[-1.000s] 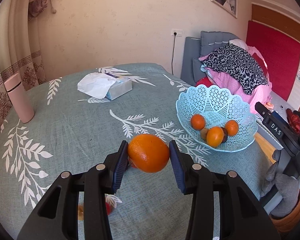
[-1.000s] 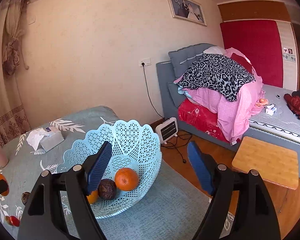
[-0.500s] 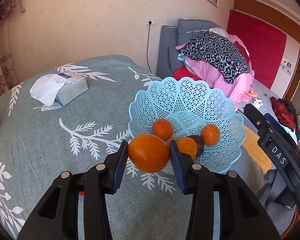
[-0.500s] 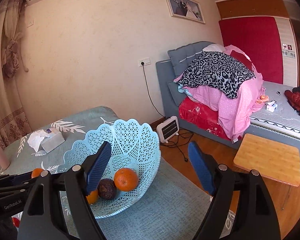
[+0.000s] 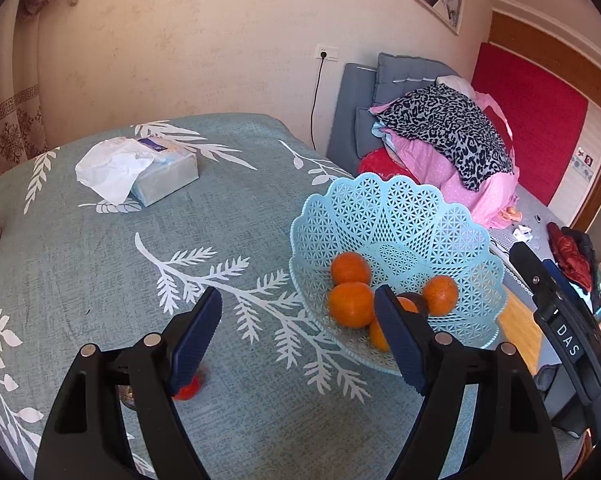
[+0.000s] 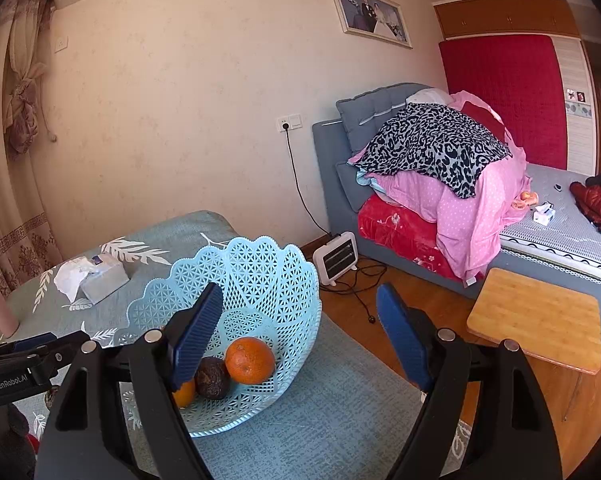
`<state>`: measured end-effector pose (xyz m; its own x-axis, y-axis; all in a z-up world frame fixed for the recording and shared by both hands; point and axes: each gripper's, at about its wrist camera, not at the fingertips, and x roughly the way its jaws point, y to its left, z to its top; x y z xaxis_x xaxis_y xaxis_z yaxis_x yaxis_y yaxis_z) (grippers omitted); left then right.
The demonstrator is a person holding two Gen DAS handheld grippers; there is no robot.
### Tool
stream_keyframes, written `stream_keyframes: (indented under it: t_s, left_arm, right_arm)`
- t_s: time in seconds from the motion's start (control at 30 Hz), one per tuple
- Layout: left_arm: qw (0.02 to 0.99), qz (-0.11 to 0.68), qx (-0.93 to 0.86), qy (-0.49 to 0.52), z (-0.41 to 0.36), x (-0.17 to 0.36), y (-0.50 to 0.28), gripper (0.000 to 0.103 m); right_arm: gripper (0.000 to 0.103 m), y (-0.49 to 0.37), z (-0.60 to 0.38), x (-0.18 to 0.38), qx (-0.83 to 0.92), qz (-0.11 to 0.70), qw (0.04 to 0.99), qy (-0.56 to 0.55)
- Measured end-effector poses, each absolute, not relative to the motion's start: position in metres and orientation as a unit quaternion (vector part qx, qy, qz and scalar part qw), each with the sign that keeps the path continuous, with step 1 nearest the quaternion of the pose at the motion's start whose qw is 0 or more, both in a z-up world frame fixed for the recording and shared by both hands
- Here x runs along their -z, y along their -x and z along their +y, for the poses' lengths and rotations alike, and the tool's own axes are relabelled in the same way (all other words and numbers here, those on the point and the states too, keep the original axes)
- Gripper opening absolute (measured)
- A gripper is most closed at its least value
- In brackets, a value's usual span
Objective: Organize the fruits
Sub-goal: 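Lower the held orange into the basket and open the left tool, then move the left tool to the table and grasp the yellow-brown kiwi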
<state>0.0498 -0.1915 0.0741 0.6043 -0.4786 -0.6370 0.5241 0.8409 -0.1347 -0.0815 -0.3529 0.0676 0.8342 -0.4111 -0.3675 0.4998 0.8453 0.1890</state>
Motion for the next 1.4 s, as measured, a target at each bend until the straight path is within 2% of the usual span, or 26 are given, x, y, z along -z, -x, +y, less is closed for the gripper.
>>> stream_keyframes:
  t_s: [0.13,0.63,0.87,1.23,1.4]
  left_arm:
    - [0.905,0.337,0.256,-0.036,-0.176,-0.078,-0.049,0.088]
    - [0.933,0.3,0.197,-0.029,-0.103,-0.114,-0.033,0.089]
    - [0.94,0.3,0.163,-0.02,-0.063,-0.114,-0.023,0.09]
    - [0.933,0.335,0.132,-0.017,-0.02,-0.082,-0.003,0.09]
    - [0.924,0.361,0.126,-0.014,-0.006,-0.06,0.003,0.079]
  right_arm:
    - [0.081,0.082,-0.352,-0.067,0.24,0.159,0.947,-0.139]
    - [0.081,0.083,-0.352,-0.066,0.241,0.161,0.947,-0.136]
    - [0.081,0.083,-0.353,-0.064,0.243,0.164,0.947,-0.133]
    - [0.081,0.08,-0.35,-0.065,0.249,0.168,0.946,-0.12]
    - [0.081,0.077,-0.348,-0.064,0.252,0.171,0.945,-0.116]
